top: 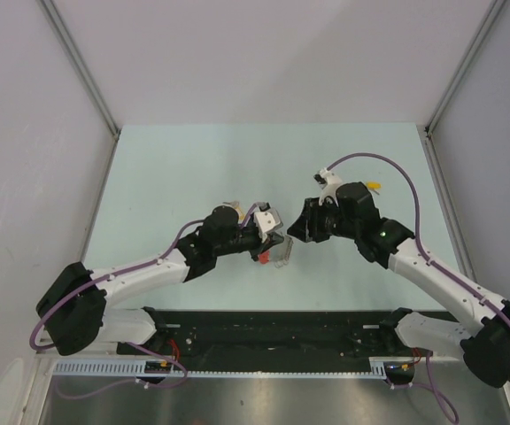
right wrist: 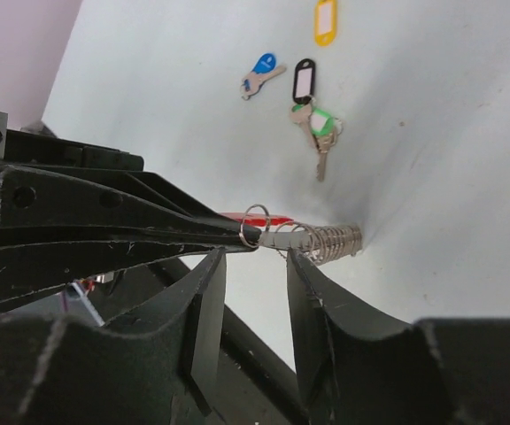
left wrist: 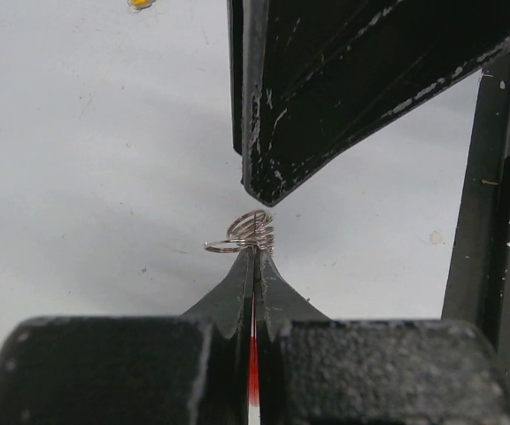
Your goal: Put the keys on the keyring
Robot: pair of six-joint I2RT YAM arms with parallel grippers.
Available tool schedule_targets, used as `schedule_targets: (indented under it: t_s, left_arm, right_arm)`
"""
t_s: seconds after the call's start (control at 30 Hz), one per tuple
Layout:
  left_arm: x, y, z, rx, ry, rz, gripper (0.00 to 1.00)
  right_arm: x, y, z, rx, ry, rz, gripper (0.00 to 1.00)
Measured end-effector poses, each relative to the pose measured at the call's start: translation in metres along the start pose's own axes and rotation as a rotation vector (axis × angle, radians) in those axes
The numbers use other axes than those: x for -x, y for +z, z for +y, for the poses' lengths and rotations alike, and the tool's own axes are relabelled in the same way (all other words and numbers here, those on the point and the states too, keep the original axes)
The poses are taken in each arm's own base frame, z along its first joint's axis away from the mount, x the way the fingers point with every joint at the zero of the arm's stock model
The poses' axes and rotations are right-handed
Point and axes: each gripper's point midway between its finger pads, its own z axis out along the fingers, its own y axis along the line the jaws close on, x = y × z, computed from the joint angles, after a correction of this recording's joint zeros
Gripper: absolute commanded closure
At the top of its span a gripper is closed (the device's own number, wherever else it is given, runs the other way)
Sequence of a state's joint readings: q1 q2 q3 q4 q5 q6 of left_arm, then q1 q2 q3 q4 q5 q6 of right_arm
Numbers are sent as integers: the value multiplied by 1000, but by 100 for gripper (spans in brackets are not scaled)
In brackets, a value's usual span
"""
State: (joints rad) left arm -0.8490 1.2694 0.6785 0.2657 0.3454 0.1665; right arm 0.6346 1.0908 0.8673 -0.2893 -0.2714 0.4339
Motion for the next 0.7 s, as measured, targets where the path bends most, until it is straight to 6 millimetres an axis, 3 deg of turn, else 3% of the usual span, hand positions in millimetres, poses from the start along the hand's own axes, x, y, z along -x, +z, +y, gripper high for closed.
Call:
schedule_targets:
  t_s: [0.7]
  left_arm:
    - [1, 2, -6, -13, 8, 0, 100]
  right_arm:
    - [-8, 19, 10, 130, 39, 78, 69]
